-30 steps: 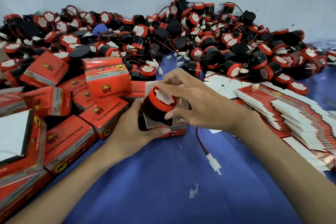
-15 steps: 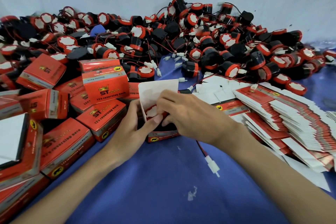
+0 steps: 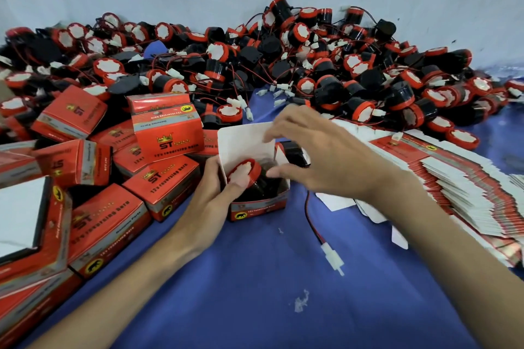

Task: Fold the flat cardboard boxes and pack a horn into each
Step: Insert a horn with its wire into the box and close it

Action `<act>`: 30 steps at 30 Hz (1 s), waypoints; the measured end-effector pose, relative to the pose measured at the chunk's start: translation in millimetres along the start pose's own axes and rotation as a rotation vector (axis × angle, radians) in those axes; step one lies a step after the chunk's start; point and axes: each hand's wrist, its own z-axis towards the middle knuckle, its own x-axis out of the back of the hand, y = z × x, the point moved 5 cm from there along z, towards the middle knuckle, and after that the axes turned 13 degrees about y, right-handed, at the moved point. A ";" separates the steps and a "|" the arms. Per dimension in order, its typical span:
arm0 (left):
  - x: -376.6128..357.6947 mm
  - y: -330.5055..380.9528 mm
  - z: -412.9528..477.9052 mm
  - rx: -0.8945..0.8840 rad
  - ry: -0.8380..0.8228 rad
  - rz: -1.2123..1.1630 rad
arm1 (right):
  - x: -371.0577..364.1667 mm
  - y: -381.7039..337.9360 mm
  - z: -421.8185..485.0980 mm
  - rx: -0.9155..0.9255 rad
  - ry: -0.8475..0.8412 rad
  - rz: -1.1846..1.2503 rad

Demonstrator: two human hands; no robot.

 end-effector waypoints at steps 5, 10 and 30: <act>0.2 0.9 0.7 -0.002 -0.020 -0.002 | -11.6 29.6 -16.4 -0.331 -0.492 -0.026; 1.4 -2.2 1.7 -0.009 -0.035 0.046 | 15.8 15.5 6.8 -0.250 -0.024 0.113; 0.4 -1.0 -3.1 -0.053 -0.153 0.132 | -48.4 -14.5 4.1 0.041 -0.079 0.027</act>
